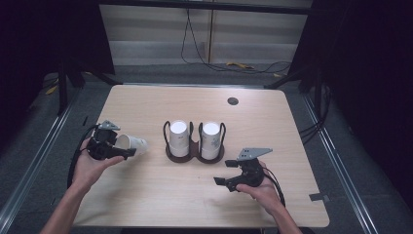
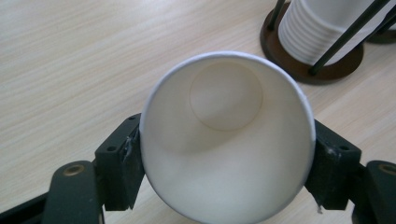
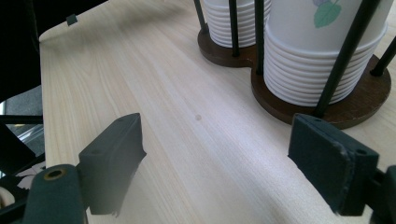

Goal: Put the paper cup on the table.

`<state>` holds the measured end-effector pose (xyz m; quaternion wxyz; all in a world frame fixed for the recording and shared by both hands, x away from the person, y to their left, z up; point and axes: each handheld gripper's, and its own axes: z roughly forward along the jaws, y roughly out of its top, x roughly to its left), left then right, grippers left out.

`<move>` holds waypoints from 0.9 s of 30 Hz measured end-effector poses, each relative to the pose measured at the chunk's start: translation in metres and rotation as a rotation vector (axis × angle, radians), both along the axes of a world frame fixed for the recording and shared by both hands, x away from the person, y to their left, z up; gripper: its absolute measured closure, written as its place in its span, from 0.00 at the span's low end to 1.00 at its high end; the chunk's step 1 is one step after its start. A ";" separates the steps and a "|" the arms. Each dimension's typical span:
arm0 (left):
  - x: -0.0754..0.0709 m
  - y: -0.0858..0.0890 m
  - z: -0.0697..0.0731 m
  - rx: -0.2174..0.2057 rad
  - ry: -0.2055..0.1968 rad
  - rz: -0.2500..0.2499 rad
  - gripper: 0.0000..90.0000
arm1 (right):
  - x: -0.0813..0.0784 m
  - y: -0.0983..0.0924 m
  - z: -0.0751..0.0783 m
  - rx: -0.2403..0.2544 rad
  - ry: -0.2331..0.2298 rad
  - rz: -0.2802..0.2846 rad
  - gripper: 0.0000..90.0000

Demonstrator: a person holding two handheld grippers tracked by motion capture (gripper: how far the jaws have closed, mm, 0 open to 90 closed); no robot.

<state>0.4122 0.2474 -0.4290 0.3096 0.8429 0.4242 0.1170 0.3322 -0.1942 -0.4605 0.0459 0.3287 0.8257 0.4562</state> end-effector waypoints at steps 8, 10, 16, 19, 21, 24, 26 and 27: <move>0.013 0.000 0.005 0.053 0.075 0.015 0.29 | 0.000 0.000 -0.001 -0.010 -0.004 0.002 0.20; 0.016 -0.001 0.005 0.060 0.073 0.019 0.29 | 0.000 0.001 -0.001 -0.015 -0.001 0.004 0.20; 0.023 -0.002 0.006 0.110 0.112 -0.002 0.28 | -0.001 0.002 -0.002 -0.021 0.000 0.009 0.20; 0.028 -0.004 0.004 0.137 0.135 0.002 0.28 | 0.000 0.002 -0.003 -0.025 0.001 0.009 0.20; 0.031 -0.004 0.002 0.144 0.150 0.023 0.28 | -0.001 0.003 -0.003 -0.027 0.004 0.011 0.20; 0.036 -0.003 0.001 0.149 0.174 0.018 0.28 | -0.001 0.004 -0.003 -0.028 0.002 0.015 0.20; 0.038 -0.003 0.000 0.147 0.185 0.027 0.28 | -0.001 0.004 -0.003 -0.031 0.003 0.014 0.20; 0.038 -0.003 0.000 0.147 0.185 0.027 0.28 | -0.001 0.004 -0.003 -0.031 0.003 0.014 0.20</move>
